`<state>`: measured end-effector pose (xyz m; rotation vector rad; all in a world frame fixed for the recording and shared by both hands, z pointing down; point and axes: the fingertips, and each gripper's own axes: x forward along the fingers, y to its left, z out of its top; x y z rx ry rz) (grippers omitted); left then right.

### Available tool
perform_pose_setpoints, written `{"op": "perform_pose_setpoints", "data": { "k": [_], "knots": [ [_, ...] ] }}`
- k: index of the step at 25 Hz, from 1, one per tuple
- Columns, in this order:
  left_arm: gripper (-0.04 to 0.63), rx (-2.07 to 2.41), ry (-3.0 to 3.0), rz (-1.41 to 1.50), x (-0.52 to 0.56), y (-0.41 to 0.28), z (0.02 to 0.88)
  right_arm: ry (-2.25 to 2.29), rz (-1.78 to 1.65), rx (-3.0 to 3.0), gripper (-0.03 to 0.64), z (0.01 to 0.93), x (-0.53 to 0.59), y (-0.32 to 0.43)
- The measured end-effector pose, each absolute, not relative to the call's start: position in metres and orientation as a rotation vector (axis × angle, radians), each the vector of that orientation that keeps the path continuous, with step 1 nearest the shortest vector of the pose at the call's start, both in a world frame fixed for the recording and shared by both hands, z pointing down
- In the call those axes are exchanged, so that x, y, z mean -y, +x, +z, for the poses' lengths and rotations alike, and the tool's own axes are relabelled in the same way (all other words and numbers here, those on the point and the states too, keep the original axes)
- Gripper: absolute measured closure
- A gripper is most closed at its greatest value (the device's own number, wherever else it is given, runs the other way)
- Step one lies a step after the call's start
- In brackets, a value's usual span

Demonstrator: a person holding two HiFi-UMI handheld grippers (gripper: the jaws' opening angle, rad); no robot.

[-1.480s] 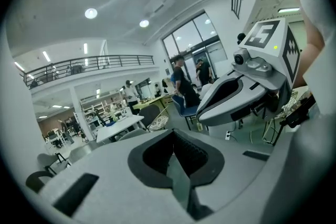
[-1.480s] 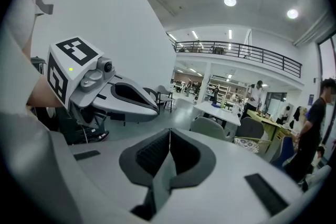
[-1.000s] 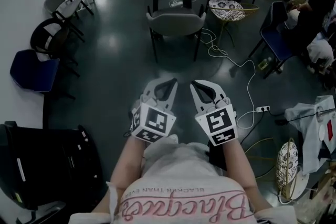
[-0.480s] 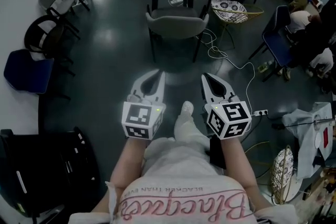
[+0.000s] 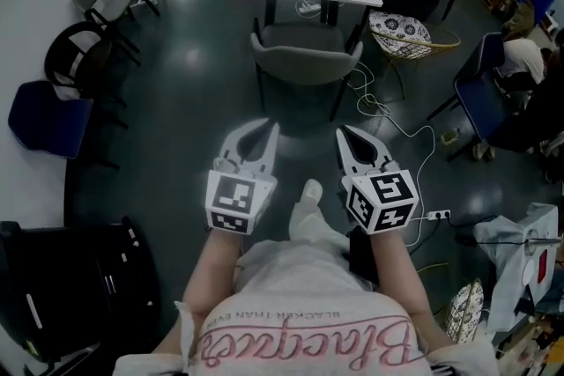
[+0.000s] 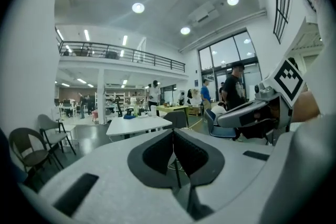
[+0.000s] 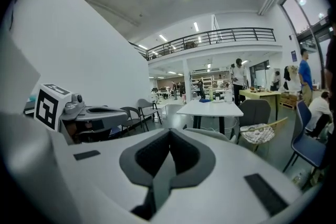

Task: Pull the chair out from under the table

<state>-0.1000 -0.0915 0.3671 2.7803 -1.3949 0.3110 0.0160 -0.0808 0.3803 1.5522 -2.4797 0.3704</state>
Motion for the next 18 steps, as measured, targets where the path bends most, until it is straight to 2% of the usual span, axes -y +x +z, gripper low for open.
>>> {"op": "perform_pose_setpoints", "data": {
  "k": [11, 18],
  "knots": [
    [0.589, 1.297, 2.870, 0.640, 0.226, -0.025, 0.386, 1.258, 0.270, 2.510, 0.611, 0.384, 0.213, 0.070],
    [0.586, 1.212, 2.829, 0.842, 0.273, -0.011, 0.417, 1.040, 0.209, 2.441, 0.609, 0.415, 0.270, 0.088]
  ]
}}
